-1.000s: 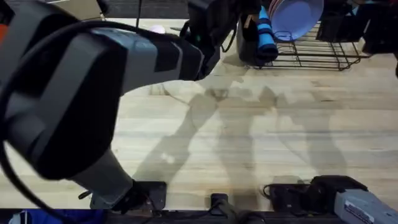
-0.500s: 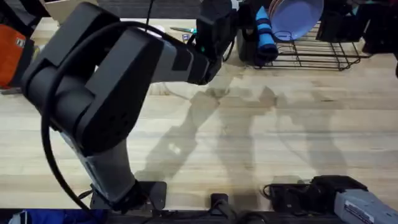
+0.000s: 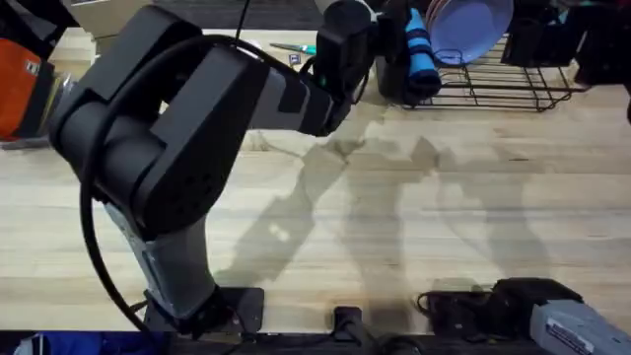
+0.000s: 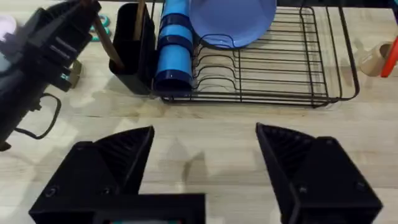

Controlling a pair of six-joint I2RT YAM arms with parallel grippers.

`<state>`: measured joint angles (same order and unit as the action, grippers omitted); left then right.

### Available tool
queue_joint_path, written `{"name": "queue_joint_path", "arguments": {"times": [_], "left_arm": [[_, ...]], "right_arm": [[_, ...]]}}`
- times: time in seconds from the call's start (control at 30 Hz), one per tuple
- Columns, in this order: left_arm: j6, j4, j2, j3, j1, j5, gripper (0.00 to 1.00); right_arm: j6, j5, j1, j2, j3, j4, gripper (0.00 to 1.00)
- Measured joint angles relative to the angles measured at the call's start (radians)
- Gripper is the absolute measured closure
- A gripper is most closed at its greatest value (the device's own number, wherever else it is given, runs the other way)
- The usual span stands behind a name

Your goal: Pick up the spoon on the table one by one and put them onto the rack

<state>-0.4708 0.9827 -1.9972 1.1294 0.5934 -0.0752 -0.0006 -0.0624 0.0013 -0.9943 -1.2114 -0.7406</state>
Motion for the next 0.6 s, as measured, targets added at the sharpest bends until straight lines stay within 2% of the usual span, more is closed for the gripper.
{"name": "queue_joint_path", "arguments": {"times": [0.6], "left_arm": [[0.013,-0.214,0.000,0.000,0.013,0.031,0.956]], "right_arm": [[0.000,0.003,0.000,0.000,0.000,-0.001,0.006]]}}
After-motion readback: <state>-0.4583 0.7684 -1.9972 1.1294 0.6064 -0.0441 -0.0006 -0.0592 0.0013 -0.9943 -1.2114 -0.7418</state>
